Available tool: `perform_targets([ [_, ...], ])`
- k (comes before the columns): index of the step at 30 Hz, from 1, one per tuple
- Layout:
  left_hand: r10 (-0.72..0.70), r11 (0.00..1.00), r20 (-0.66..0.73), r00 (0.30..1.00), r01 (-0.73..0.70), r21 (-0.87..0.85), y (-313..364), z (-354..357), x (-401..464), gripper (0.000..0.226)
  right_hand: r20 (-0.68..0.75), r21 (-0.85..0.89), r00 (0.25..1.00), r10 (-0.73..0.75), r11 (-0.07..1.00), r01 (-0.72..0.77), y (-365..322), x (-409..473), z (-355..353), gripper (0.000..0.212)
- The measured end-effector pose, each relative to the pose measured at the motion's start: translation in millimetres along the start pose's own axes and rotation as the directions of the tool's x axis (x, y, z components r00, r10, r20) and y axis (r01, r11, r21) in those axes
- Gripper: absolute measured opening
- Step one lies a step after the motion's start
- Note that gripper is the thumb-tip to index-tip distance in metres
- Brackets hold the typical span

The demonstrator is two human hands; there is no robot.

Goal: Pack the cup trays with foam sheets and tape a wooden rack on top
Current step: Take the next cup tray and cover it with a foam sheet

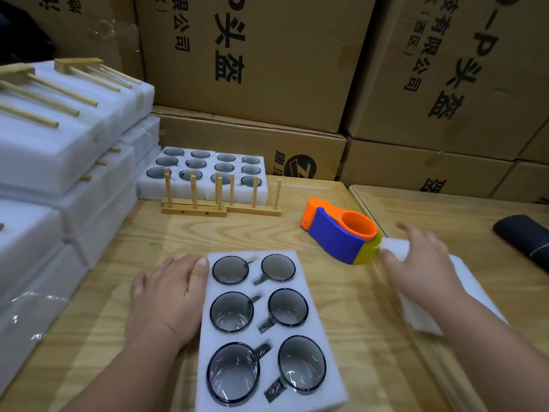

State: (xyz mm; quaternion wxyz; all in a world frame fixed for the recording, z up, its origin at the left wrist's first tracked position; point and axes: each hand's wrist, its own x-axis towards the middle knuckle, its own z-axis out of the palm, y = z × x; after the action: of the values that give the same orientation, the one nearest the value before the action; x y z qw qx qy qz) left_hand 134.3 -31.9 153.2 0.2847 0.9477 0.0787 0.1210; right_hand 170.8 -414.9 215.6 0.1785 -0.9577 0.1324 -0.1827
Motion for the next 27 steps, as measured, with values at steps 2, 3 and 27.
perform_targets([
  [2,-0.010,1.000,0.015,1.000,0.009,0.012,0.1,0.0,0.4,0.079,0.044,-0.148,0.972,0.232,0.963,-0.223,26.9,5.7,-12.9,0.083],
  [3,-0.015,1.000,0.022,1.000,0.015,0.016,0.1,-0.1,0.7,0.081,0.100,-0.197,0.931,0.350,0.924,-0.327,39.9,7.6,-18.2,0.094],
  [27,-0.007,1.000,0.009,1.000,0.007,0.021,1.1,-0.3,0.2,0.087,-0.148,0.229,0.970,0.190,0.961,-0.153,19.9,19.7,-98.6,0.032],
])
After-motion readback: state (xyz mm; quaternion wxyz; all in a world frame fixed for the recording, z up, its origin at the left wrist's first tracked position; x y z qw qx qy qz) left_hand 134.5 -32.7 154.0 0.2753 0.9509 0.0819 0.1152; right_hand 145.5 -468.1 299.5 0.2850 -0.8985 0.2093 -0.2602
